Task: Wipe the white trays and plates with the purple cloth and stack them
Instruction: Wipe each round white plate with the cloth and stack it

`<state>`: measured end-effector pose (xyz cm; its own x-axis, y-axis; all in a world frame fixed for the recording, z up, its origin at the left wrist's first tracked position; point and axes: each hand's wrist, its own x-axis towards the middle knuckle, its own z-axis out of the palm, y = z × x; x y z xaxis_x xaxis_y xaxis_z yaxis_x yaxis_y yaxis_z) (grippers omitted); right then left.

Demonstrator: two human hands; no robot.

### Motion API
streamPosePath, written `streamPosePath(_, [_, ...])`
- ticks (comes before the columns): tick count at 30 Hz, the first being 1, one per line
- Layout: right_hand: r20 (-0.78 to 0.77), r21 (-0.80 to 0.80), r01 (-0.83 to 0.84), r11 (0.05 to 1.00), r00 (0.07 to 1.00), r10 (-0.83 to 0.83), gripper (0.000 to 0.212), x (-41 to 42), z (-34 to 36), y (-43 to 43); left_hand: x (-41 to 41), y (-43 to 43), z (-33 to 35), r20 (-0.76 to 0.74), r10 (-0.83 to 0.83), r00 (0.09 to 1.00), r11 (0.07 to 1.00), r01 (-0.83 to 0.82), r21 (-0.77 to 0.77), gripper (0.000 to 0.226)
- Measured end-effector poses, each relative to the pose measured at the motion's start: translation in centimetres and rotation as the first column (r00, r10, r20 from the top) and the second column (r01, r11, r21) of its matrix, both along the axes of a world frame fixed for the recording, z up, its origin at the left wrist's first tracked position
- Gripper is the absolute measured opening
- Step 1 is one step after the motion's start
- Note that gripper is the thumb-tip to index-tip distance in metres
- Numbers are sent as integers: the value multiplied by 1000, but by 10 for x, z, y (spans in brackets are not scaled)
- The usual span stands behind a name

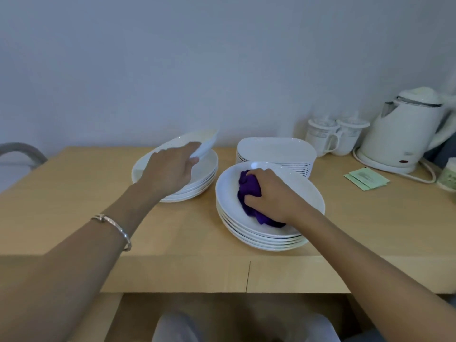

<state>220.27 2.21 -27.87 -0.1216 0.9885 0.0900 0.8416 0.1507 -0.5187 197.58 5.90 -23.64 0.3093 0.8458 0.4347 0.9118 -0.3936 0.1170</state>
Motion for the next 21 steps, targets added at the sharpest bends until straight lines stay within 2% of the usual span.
streamPosePath(5, [-3, 7, -15, 1000, 1000, 15, 30, 3, -4, 4, -10, 8, -20, -177, 3, 984, 997, -17, -76, 34])
streamPosePath(10, [19, 19, -26, 1000, 1000, 25, 38, 3, -4, 5, -18, 12, -37, -111, -77, 991, 995, 70, -68, 40])
streamPosePath(15, [24, -13, -16, 1000, 1000, 17, 34, 4, -5, 3, -23, 8, -39, -176, -105, 979, 972, 64, -225, 45])
streamPosePath(19, [50, -41, -92, 995, 994, 95, 68, 5, 5, -8, -23, 5, -43, -172, -76, 982, 972, 34, -233, 58])
streamPosePath(21, [28, -79, -159, 984, 986, 161, 78, 6, 10, -15, -20, 3, -45, -185, -61, 981, 977, 21, -212, 66])
